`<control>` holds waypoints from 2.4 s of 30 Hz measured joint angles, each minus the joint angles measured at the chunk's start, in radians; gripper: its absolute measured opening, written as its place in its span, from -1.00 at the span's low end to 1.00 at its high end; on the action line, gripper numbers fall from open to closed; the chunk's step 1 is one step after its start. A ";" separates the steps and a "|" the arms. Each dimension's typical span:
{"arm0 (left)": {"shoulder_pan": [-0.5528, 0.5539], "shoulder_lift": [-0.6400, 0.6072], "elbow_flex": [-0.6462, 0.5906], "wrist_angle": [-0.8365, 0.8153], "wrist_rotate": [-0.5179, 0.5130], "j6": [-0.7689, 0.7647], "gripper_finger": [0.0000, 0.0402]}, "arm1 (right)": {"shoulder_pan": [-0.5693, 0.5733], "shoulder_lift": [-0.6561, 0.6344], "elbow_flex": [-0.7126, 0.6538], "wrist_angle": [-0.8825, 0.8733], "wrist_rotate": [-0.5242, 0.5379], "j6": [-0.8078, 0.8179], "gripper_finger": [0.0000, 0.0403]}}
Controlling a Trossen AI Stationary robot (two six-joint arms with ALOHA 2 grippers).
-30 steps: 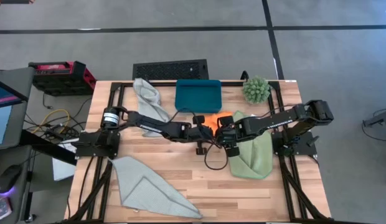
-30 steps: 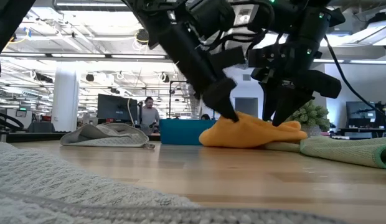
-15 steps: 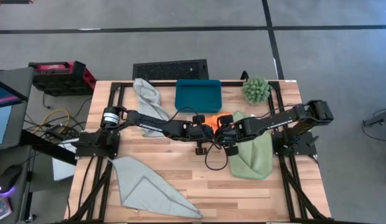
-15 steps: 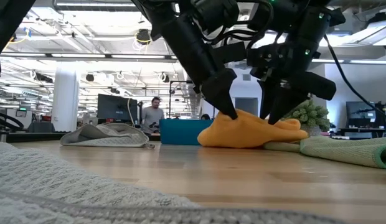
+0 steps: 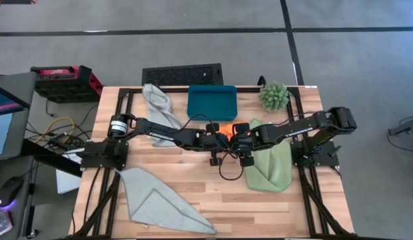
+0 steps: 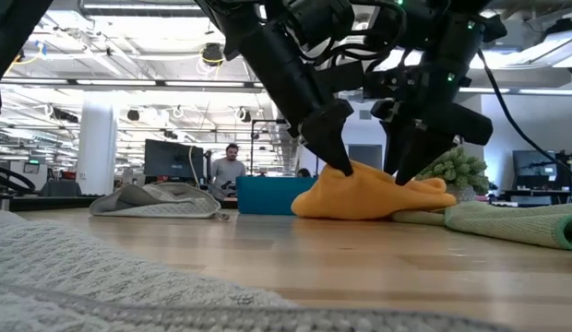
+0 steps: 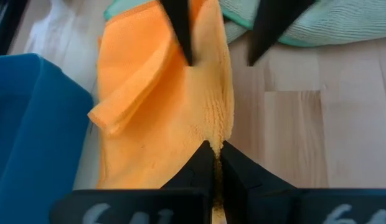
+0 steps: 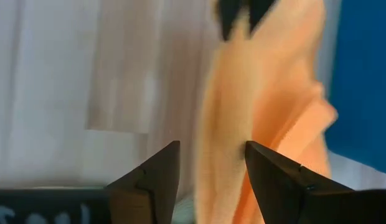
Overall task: Fold microfiber towels
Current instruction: Put the orange microfiber cloth in the blue bin
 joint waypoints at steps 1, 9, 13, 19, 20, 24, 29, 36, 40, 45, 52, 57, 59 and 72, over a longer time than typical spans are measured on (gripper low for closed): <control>0.000 0.000 0.000 0.003 -0.004 0.001 -1.00 | 0.000 0.000 0.000 0.000 -0.002 0.001 0.02; 0.000 0.002 0.042 -0.048 -0.006 0.021 -1.00 | -0.002 -0.003 -0.009 0.003 0.005 0.000 0.02; 0.000 0.002 0.059 -0.077 -0.005 0.020 -1.00 | -0.002 -0.003 -0.009 0.002 0.005 0.001 0.01; 0.000 0.002 0.087 -0.125 0.000 -0.003 -1.00 | -0.002 -0.002 -0.009 -0.004 0.005 0.002 0.01; -0.001 0.002 0.093 -0.136 0.000 -0.011 -1.00 | -0.002 -0.002 -0.009 -0.005 0.005 0.006 0.00; -0.004 0.002 0.114 -0.152 0.000 -0.028 -1.00 | -0.002 -0.001 -0.007 -0.014 0.004 0.010 -0.02; -0.011 0.002 0.156 -0.207 -0.002 -0.018 -1.00 | -0.002 -0.002 -0.005 -0.012 0.001 0.015 -0.04; -0.017 -0.005 0.179 -0.252 -0.001 0.004 -1.00 | -0.002 -0.001 -0.008 -0.052 0.001 0.018 -0.05; -0.020 -0.041 0.188 -0.245 0.000 -0.001 -1.00 | -0.002 0.003 -0.010 -0.065 0.001 0.018 -0.12; -0.030 -0.064 0.185 -0.259 0.002 0.016 -1.00 | -0.011 0.005 -0.010 -0.086 0.001 0.044 -0.29; -0.033 -0.115 0.185 -0.334 -0.001 0.007 -1.00 | -0.021 0.003 -0.010 -0.117 0.001 0.062 -0.46; -0.037 -0.144 0.182 -0.352 -0.007 -0.003 -1.00 | -0.020 0.002 -0.010 -0.113 0.001 0.052 -0.55; -0.037 -0.144 0.182 -0.355 -0.006 -0.003 -1.00 | -0.017 0.002 -0.010 -0.102 0.001 0.045 -0.66; -0.036 -0.141 0.182 -0.521 -0.101 -0.099 -1.00 | 0.006 -0.022 -0.003 -0.077 0.005 0.024 -0.95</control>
